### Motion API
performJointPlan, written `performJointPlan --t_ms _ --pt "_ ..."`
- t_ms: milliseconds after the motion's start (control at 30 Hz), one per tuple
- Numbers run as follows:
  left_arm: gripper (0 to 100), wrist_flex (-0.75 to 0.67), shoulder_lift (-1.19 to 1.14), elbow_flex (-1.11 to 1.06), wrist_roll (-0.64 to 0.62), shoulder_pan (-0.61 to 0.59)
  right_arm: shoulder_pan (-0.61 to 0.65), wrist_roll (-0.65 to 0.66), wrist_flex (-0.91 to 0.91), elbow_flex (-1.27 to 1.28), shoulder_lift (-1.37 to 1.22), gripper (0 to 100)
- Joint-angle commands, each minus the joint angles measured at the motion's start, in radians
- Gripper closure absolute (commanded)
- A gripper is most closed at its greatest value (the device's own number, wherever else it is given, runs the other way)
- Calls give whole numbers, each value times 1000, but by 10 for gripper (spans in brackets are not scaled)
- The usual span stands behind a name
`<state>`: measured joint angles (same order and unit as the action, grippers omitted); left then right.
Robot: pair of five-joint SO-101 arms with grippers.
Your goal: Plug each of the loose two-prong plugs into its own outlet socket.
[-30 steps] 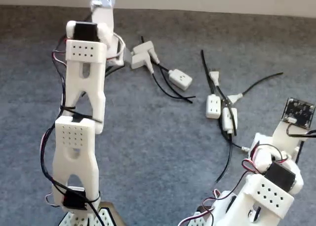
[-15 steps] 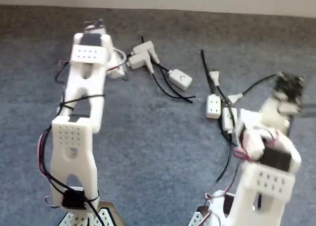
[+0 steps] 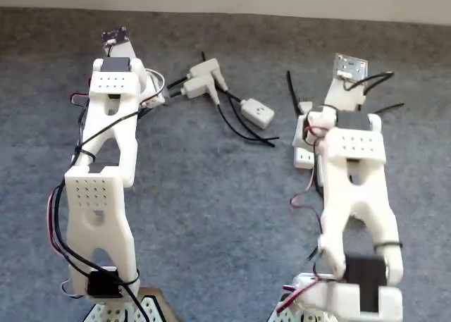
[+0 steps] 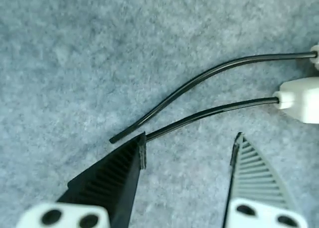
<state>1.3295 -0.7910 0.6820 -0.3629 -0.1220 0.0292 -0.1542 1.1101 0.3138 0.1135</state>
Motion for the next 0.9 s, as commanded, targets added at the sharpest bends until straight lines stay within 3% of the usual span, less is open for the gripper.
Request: performJointPlan --t_ms 0,133,333,733,867 --pt "723 -35 59 2 -6 -13 10 -8 -81 -50 -91 803" --pt "723 -40 59 2 -6 -12 10 -2 -163 -53 -213 803" --pt "723 -54 59 2 -6 -12 10 157 -295 -53 -312 803" --pt "723 -61 31 8 -6 -8 16 157 -344 -53 -426 807" --pt "723 -61 31 8 -6 -8 16 157 -343 -54 -430 901"
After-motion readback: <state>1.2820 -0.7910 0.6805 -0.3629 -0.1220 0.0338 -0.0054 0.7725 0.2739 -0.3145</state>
